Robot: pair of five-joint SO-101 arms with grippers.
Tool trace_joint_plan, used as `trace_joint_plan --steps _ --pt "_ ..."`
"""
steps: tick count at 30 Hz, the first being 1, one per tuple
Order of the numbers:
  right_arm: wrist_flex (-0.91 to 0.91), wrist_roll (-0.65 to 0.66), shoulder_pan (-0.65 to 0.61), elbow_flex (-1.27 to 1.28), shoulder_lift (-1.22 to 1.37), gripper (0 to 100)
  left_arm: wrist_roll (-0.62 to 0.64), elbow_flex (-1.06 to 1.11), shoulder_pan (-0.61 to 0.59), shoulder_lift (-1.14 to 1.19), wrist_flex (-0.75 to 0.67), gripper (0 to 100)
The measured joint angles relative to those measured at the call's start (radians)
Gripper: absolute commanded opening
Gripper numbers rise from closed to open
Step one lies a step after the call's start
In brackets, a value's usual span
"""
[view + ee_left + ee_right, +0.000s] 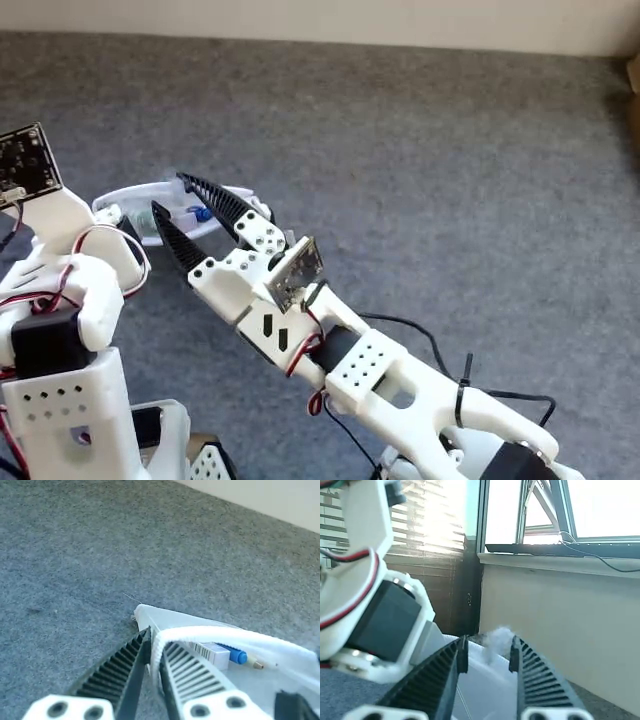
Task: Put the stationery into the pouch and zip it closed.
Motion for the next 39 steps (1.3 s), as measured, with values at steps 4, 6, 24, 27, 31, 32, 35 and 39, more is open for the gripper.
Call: trace_joint_plan --steps 4,6,24,27,31,32,35,39 --pt "0.0 0.0 0.0 0.005 -0.009 12.7 0.0 0.0 0.0 0.0 0.0 1" --pt "0.017 0.0 0.0 0.037 -0.054 12.7 0.0 0.0 0.0 0.0 0.0 1" --pt "0.93 0.0 0.098 0.061 -0.601 33.0 0.0 0.009 0.0 0.0 0.0 1" --pt "1.106 -0.028 0.1 0.061 -0.614 41.0 0.0 0.009 0.0 0.0 0.0 1" --pt "1.235 -0.064 0.112 0.061 -0.615 42.5 0.0 0.009 0.0 0.0 0.0 1" --pt "1.24 -0.086 0.138 0.061 -0.614 42.5 0.0 0.009 0.0 0.0 0.0 1" --pt "1.267 -0.16 0.15 0.061 -0.554 42.5 0.0 0.009 0.0 0.0 0.0 1" --pt "1.203 -0.163 0.072 0.061 -0.45 42.5 0.0 0.009 0.0 0.0 0.0 1"
